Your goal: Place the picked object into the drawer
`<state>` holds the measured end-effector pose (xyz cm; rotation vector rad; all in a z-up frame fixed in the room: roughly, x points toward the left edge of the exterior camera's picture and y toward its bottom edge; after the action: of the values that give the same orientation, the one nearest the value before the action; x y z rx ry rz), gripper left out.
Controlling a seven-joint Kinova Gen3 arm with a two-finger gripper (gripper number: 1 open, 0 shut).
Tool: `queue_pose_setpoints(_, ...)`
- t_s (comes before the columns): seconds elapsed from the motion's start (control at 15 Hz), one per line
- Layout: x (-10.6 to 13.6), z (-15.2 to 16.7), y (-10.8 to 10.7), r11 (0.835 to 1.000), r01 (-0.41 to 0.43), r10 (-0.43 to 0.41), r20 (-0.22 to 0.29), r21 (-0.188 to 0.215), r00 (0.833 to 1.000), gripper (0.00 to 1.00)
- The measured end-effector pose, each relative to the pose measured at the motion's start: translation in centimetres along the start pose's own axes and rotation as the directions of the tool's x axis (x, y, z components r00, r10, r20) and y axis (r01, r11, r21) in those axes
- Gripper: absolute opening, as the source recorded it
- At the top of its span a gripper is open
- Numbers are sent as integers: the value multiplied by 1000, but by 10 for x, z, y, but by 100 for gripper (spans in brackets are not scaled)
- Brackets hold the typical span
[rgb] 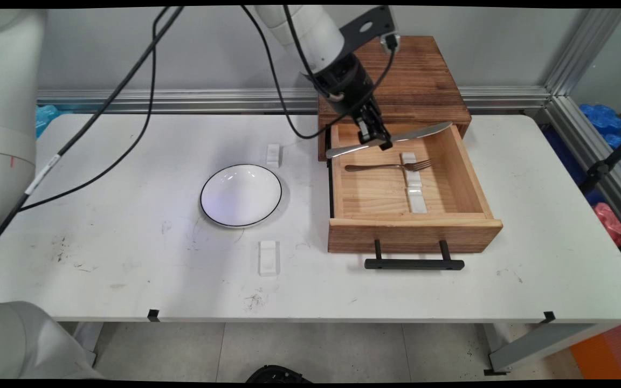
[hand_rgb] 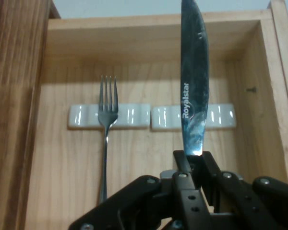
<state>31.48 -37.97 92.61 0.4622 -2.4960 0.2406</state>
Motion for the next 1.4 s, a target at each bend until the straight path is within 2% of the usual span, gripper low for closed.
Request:
queue_pose_setpoints(0.67,4,42,2,1000,-6,6,-12,-19,1000,0)
queue_pose_setpoints(1.4,5,66,3,999,-12,12,-21,-36,1000,0)
